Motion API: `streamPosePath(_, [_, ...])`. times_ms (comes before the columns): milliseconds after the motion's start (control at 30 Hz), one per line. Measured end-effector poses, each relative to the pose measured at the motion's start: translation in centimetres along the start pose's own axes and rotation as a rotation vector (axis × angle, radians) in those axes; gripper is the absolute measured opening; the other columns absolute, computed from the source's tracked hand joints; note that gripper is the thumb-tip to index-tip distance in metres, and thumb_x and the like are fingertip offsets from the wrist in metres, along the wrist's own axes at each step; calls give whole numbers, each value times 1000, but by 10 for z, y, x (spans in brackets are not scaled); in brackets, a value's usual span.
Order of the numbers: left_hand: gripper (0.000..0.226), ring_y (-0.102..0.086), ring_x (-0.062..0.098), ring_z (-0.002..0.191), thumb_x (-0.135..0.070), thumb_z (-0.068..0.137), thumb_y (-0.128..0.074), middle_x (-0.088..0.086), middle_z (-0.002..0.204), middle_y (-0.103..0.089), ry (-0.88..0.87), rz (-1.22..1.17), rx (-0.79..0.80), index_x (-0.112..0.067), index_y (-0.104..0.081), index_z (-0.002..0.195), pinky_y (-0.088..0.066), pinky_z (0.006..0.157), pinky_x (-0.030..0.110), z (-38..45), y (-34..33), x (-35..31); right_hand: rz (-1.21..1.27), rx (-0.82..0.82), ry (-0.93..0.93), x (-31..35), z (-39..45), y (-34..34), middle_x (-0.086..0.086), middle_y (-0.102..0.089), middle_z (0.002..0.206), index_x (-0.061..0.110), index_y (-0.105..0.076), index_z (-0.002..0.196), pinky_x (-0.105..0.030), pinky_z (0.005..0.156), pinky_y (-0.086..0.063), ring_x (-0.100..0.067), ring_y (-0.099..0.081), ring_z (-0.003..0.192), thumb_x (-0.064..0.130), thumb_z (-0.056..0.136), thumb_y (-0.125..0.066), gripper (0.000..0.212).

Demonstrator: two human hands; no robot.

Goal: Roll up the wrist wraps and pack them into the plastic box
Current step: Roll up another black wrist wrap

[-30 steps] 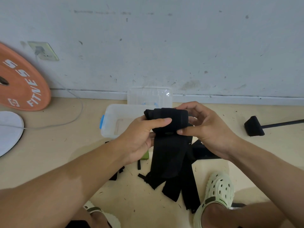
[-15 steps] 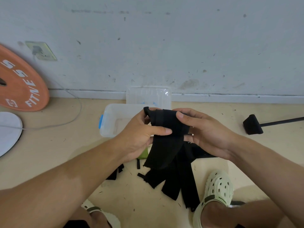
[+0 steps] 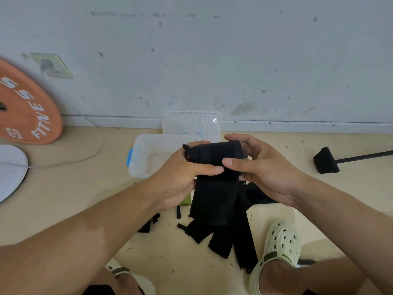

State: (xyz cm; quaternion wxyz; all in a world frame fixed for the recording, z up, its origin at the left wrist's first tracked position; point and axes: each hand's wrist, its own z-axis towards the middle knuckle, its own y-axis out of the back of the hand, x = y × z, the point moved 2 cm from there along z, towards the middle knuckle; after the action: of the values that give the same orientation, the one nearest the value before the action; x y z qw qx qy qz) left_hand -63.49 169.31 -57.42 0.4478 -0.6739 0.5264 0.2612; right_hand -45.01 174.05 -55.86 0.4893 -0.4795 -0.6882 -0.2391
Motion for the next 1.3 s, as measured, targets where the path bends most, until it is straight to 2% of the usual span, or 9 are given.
streamPosePath(300, [79,-67,31,119,-3,62,-82,12,131,-68,49,-44,-57,-20,-61,136,-62,90,42,-2,-1,-1,-116,-3,137,0,1,1,11,-72,123,28,-64,131,-23,81,-58,-12,-73,104,14,64,-87,72])
streamPosePath(467, [68,-69,30,114,5,71,-80,12,129,-69,84,-126,-90,-22,-65,131,-63,77,36,-4,-1,-4,-176,4,180,-4,2,0,11,-68,131,25,-62,134,-21,82,-57,-9,-70,110,-7,80,-80,65])
streamPosePath(667, [62,-72,32,111,13,79,-74,14,128,-69,95,-188,-144,-21,-65,131,-63,74,33,-3,0,-4,-245,78,157,-5,2,0,1,-71,128,39,-62,135,-25,88,-57,-16,-70,110,0,99,-61,53])
streamPosePath(767, [60,-73,37,108,18,81,-70,18,130,-66,89,-247,-149,-15,-63,132,-65,76,39,-3,1,-4,-291,107,155,-1,2,-1,19,-52,150,36,-66,133,-22,94,-55,-6,-64,120,-17,96,-50,66])
streamPosePath(867, [60,-73,37,109,18,81,-69,20,131,-65,83,-257,-147,-14,-64,131,-65,80,42,-3,1,-5,-355,151,166,1,1,-1,27,-45,151,39,-65,132,-32,90,-56,3,-57,127,-29,83,-49,85])
streamPosePath(933, [59,-76,37,103,21,82,-67,21,130,-64,77,-294,-139,-11,-63,132,-65,78,42,-3,1,-5,-388,194,210,-1,-2,-3,26,-46,148,35,-64,131,-30,92,-58,1,-55,130,-23,84,-62,75])
streamPosePath(1067, [52,-77,34,93,22,88,-56,21,124,-64,80,-323,-115,-10,-61,129,-65,72,42,-4,-1,-4,-332,113,281,-7,-1,-5,10,-61,138,14,-74,103,-27,97,-52,-7,-60,126,13,83,-81,22])
streamPosePath(1200, [49,-69,40,108,25,92,-44,18,124,-61,100,-339,-120,-11,-65,119,-65,77,51,-4,-3,-3,-338,10,291,-10,3,-2,10,-64,139,4,-75,111,-41,116,-43,-5,-58,130,18,91,-74,24])
streamPosePath(1300, [49,-66,43,112,24,93,-41,19,126,-59,120,-351,-126,-11,-66,117,-65,75,51,-5,-3,-4,-336,-42,302,-8,1,-3,9,-70,127,6,-77,106,-37,109,-49,-15,-65,118,16,91,-75,18])
